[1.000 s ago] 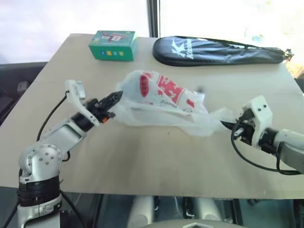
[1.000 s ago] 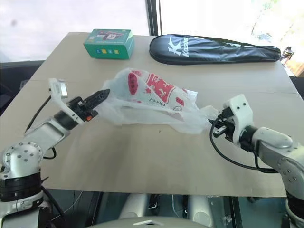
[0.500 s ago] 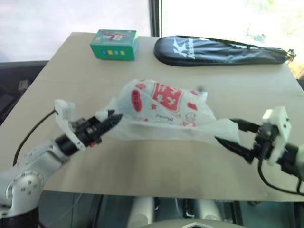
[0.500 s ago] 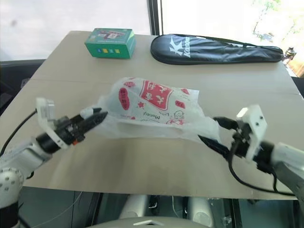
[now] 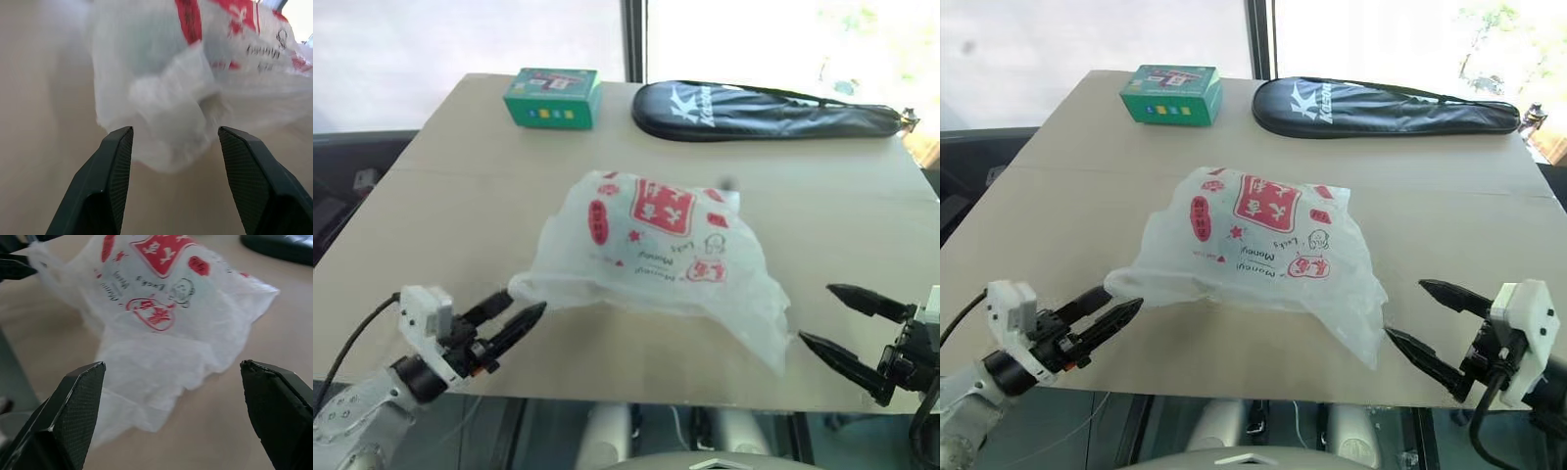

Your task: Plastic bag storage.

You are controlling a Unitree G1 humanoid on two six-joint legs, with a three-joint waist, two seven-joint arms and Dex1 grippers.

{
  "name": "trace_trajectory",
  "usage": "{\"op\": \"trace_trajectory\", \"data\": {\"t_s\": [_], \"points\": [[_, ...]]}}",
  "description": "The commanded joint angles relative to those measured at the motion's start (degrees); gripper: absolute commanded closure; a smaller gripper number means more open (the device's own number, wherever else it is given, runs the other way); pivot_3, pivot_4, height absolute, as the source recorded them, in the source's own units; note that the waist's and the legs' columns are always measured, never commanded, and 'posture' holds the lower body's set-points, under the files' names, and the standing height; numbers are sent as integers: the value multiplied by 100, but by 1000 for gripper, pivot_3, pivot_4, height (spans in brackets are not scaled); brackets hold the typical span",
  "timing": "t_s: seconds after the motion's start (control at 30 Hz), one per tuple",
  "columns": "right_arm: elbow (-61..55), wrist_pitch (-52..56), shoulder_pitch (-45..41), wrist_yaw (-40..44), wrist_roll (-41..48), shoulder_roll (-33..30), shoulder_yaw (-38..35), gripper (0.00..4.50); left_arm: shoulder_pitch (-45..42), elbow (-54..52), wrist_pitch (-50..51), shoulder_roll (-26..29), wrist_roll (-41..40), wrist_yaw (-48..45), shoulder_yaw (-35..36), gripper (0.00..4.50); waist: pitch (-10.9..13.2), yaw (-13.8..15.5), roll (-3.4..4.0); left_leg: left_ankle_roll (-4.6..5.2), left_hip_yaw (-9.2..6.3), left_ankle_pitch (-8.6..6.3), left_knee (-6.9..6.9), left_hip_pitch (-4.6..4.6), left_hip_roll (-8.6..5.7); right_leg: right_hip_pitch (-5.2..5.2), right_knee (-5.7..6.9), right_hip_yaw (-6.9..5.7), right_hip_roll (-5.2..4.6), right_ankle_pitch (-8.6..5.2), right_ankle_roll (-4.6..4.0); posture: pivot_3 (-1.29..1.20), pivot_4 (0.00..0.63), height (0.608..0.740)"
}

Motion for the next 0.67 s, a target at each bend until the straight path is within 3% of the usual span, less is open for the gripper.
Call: {"op": "trace_trajectory", "data": {"t_s": [0.03,0.23,0.37,0.67], "points": [[372,-359,-130,-96,217,338,62,41,32,450,-996,-201,95,-729,213,1613,-4,0,7,1,0,-1,-2,-3,0,-2,-4,-1,0,0,0,0,150,740],[820,-1883,202,566,-825,763,372,41,187,1174,-1903,-534,525,-886,245,1613,-19,6,33,6,0,-4,-7,-8,-2,-7,-7,-4,-5,-1,-1,0,150,740],[1330,-2730,465,1066,-923,896,201,41,441,2055,-2647,-496,706,-1522,296,1613,-27,-10,38,13,2,-8,-8,-7,-3,-7,-9,-5,-3,-2,2,0,150,740],[1709,-3316,807,1287,-978,917,374,41,65,2972,-2950,-263,665,-1512,395,1613,-40,-7,44,12,-1,-10,-8,-6,-2,-8,-9,-3,-18,-15,22,0,150,740]]}}
